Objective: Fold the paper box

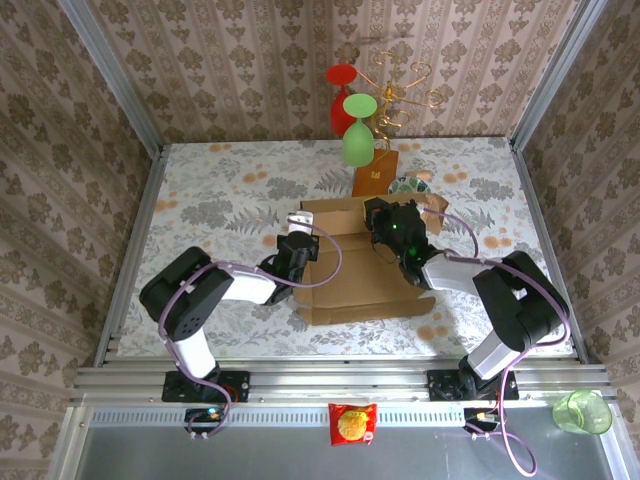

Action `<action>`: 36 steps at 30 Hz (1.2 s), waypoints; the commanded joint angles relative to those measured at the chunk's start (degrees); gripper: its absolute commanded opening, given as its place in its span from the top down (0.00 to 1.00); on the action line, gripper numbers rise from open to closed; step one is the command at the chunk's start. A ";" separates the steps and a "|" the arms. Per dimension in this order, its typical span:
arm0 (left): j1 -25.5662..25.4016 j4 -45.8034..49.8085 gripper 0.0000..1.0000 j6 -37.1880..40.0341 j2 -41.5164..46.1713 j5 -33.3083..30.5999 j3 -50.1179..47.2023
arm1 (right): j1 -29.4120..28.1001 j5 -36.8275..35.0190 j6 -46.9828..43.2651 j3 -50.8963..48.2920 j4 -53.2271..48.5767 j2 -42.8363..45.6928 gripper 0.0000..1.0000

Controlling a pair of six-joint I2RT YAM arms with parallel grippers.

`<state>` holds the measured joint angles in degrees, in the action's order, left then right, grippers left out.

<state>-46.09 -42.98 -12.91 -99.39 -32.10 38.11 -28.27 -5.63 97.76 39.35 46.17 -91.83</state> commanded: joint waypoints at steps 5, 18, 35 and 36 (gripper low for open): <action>3.17 3.94 1.00 0.34 6.45 0.33 -3.53 | -3.55 0.37 0.48 -2.48 4.39 -0.90 0.82; 8.47 8.14 1.00 6.14 17.38 2.40 -12.28 | -7.14 -4.93 -7.13 -5.87 4.35 7.44 0.37; 18.36 19.25 1.00 6.33 30.09 17.24 -16.64 | 0.94 -8.23 -35.50 1.90 -34.15 28.08 0.39; 18.35 19.69 1.00 6.25 30.05 17.24 -16.41 | 0.94 -7.64 -35.51 2.78 -33.41 26.41 0.39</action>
<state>-27.81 -27.14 -6.83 -69.67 -17.15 20.75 -27.51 -12.86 67.16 39.09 17.19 -62.52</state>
